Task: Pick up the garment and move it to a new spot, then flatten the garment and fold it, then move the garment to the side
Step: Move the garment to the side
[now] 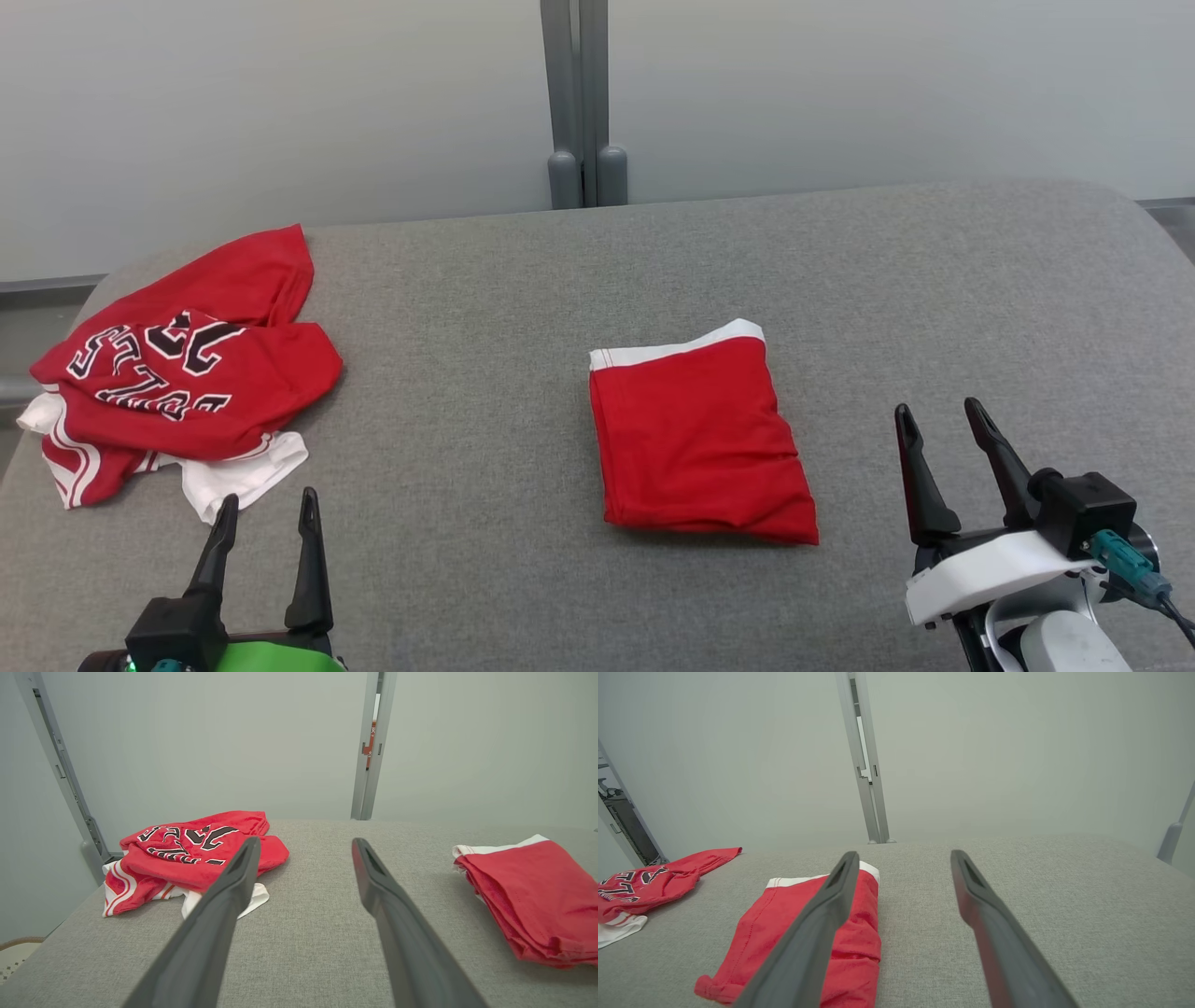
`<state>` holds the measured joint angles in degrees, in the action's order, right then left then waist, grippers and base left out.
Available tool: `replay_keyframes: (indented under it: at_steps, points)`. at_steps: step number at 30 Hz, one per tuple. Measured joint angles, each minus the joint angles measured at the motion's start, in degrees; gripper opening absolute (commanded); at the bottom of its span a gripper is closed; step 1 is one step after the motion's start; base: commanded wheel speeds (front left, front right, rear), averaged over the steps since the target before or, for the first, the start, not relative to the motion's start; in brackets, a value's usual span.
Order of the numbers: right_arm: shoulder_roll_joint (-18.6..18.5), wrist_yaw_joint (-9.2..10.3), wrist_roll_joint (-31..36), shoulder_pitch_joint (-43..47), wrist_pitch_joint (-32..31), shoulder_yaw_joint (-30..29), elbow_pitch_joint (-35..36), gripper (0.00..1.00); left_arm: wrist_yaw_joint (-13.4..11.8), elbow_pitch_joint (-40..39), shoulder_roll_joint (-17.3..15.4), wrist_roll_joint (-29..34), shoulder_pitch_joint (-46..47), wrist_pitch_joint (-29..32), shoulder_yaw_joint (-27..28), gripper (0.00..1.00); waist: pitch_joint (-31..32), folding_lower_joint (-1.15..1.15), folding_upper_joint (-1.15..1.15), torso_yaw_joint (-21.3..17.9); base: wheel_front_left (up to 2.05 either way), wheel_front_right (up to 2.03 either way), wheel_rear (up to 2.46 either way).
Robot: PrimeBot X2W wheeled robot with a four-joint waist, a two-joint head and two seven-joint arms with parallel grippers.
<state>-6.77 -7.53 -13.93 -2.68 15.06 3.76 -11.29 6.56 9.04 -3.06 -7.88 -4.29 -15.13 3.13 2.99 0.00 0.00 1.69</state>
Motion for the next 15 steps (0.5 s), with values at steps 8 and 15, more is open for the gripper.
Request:
replay_keyframes:
  at_steps: [8,15]
  points:
    - [0.49,0.00,0.82,0.33,0.00,-0.04,-0.05,1.00,-0.09,0.02,-0.30,0.40,-0.01,0.00,0.00,1.00,-0.01,0.00,0.00,0.32,0.00,0.00,0.00]
    - [0.63,0.00,1.48,0.38,0.00,-0.07,-0.18,1.00,-0.12,0.36,-0.47,0.30,-0.01,0.00,-0.23,1.00,0.10,0.00,0.00,0.49,0.00,0.00,0.00]
